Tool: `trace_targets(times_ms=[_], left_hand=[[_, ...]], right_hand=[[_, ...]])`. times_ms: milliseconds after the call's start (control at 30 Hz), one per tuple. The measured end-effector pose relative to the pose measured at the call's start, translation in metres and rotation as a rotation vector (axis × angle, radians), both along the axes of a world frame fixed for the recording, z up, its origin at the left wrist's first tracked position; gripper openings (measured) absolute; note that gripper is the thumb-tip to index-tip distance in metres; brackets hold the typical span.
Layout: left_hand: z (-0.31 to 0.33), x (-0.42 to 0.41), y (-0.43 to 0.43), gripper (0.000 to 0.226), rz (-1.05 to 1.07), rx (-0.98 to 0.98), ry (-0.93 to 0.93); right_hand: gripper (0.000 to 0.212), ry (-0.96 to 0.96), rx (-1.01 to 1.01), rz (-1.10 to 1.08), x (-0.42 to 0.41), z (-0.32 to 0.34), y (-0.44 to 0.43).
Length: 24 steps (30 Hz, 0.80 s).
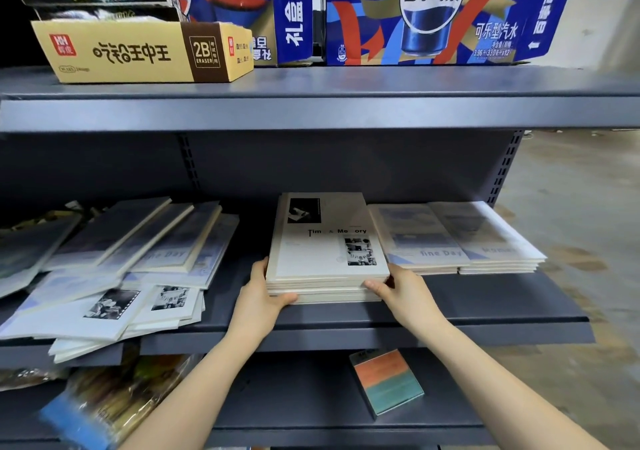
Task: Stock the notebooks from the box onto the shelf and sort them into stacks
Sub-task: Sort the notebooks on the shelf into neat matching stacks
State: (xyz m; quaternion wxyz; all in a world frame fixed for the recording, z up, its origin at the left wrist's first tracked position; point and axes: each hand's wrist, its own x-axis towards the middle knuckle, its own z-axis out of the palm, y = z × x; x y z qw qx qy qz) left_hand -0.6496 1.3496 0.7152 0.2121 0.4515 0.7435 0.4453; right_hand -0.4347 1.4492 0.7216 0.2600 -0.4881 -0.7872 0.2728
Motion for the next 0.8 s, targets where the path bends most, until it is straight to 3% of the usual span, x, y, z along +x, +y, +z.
trace_targets(times_ms=[233,467,800], left_hand=[[-0.005,0.003,0.0,0.069,0.014,0.004,0.006],[-0.014,0.004,0.002,0.069,0.006,-0.005,0.055],[-0.01,-0.001,0.005,0.069,-0.03,-0.027,0.072]], right_hand=[[0.02,0.003,0.009,-0.006,0.0,-0.002,-0.002],[0.025,-0.018,0.004,-0.028,0.0,-0.003,-0.003],[0.054,0.031,-0.013,-0.066,-0.007,-0.015,-0.012]])
